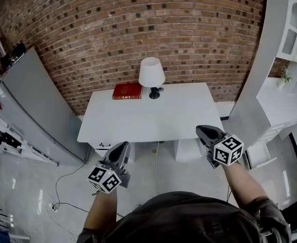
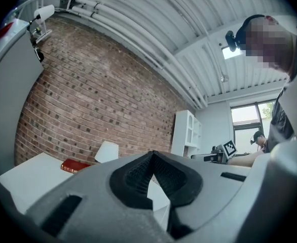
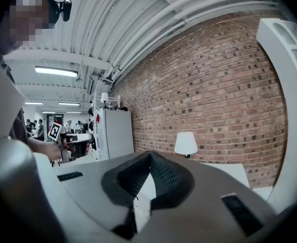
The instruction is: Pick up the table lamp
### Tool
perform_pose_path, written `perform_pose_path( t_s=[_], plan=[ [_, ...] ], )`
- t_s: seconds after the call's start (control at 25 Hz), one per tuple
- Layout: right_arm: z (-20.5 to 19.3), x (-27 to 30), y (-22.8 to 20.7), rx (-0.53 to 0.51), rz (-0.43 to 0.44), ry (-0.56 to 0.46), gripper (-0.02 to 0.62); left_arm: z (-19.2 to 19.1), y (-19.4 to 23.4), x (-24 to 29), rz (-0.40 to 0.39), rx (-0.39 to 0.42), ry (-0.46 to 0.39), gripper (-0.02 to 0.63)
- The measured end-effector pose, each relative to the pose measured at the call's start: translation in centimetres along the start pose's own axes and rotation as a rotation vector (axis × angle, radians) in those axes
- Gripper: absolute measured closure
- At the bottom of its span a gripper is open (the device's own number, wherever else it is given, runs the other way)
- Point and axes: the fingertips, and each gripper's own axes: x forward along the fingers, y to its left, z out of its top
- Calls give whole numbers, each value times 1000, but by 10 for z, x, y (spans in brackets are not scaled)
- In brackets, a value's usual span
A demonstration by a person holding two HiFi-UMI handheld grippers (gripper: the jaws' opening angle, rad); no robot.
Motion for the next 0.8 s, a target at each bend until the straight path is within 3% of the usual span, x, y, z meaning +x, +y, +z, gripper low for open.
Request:
perform_pose_path(
  t_s=[0.36,0.6,0.8],
  plan=[
    [-2,0,-29,11,11,-11,601,-12,-15,29,-10,16,33,617],
    [-4,38,-44,14,-3,3,601,-14,21,61,-41,-3,30,617],
    [-2,96,-70,6,-40,0,601,-14,81,106,-96,-3,22,617]
  ],
)
